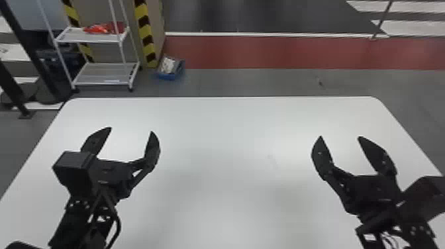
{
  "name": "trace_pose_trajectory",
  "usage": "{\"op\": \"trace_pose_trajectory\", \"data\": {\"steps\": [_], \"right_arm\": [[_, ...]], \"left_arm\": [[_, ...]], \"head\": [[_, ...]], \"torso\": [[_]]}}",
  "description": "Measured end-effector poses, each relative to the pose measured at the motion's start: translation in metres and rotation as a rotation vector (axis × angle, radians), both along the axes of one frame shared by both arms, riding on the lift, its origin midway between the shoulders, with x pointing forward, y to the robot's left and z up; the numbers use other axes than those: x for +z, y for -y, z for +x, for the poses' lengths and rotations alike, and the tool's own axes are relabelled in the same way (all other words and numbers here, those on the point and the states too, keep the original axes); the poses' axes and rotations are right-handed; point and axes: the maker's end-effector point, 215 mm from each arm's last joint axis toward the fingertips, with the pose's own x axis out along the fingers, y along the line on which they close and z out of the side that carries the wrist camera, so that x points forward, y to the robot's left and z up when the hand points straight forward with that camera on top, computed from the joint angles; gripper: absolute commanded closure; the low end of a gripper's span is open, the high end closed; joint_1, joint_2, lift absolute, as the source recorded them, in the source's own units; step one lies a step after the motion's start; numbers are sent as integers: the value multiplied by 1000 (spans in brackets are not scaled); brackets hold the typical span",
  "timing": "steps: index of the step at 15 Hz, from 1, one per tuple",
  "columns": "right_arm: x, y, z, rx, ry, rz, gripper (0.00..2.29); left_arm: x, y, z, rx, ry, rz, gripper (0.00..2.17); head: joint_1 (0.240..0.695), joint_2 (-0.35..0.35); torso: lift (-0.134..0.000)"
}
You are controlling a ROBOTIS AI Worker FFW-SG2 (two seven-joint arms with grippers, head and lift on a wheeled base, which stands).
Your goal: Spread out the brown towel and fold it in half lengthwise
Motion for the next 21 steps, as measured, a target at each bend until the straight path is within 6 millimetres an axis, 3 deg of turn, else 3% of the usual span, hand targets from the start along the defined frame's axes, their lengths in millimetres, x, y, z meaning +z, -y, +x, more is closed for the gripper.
{"op": "trace_pose_trajectory", "data": {"steps": [7, 21], "right_arm": [[8, 0, -2, 0, 27, -24, 171], [4, 5, -5, -3, 18, -18, 167]], "left_arm": [[5, 2, 0, -16, 15, 3, 66], [5, 3, 0, -11, 17, 10, 70]], "head": [[695, -16], [695, -23]], "torso": [[-128], [-128]]}}
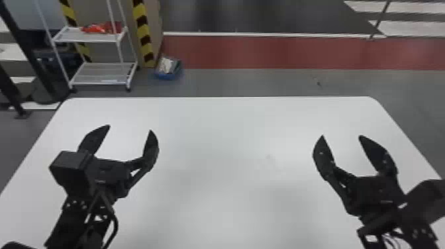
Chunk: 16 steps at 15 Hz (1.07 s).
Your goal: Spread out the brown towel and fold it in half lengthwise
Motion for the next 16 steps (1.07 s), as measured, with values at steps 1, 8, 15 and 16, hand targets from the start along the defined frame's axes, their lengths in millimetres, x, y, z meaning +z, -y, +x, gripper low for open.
{"op": "trace_pose_trajectory", "data": {"steps": [1, 8, 15, 16], "right_arm": [[0, 0, 0, 0, 0, -1, 167], [0, -1, 0, 2, 1, -6, 171], [-1, -3, -1, 10, -3, -15, 171], [-1, -3, -2, 12, -2, -18, 171]], "left_arm": [[0, 0, 0, 0, 0, 0, 73], [1, -1, 0, 1, 1, 2, 73], [1, -1, 0, 1, 1, 1, 73], [1, 0, 0, 1, 1, 1, 73]], "head": [[695, -23], [695, -21], [695, -20], [695, -19]], "torso": [[-128], [-128], [-128], [-128]]}}
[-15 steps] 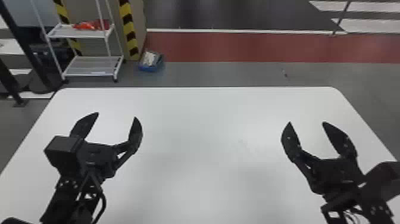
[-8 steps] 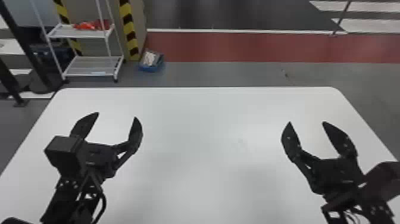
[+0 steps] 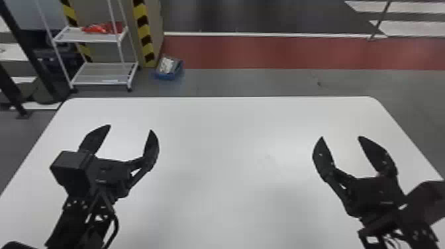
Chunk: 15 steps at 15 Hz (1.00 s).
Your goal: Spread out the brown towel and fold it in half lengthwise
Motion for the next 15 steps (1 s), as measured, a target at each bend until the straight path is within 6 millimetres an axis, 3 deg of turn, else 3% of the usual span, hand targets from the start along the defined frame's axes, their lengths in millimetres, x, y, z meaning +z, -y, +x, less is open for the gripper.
{"op": "trace_pose_trajectory", "data": {"steps": [15], "right_arm": [[3, -1, -6, 10, 3, -9, 171]], "left_arm": [[1, 3, -4, -6, 0, -8, 73]], "head": [[695, -21]], "torso": [[-128]]}}
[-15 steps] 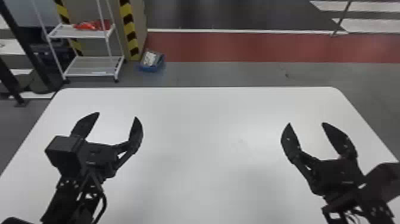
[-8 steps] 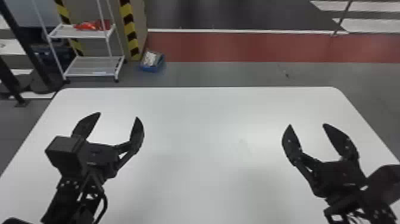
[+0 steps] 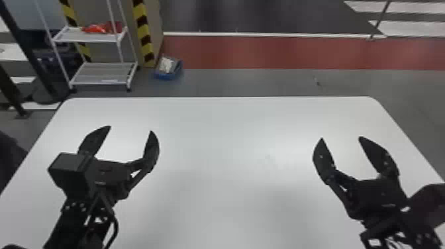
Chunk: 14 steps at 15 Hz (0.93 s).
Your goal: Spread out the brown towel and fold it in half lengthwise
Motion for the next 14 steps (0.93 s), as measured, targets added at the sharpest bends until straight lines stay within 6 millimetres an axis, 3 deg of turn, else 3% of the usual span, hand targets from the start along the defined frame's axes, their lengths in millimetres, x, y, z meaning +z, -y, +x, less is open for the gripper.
{"op": "trace_pose_trajectory", "data": {"steps": [14], "right_arm": [[-2, -1, 0, 2, -4, 5, 171]], "left_arm": [[-1, 1, -1, -1, -4, -2, 73]], "head": [[695, -21]], "torso": [[-128]]}}
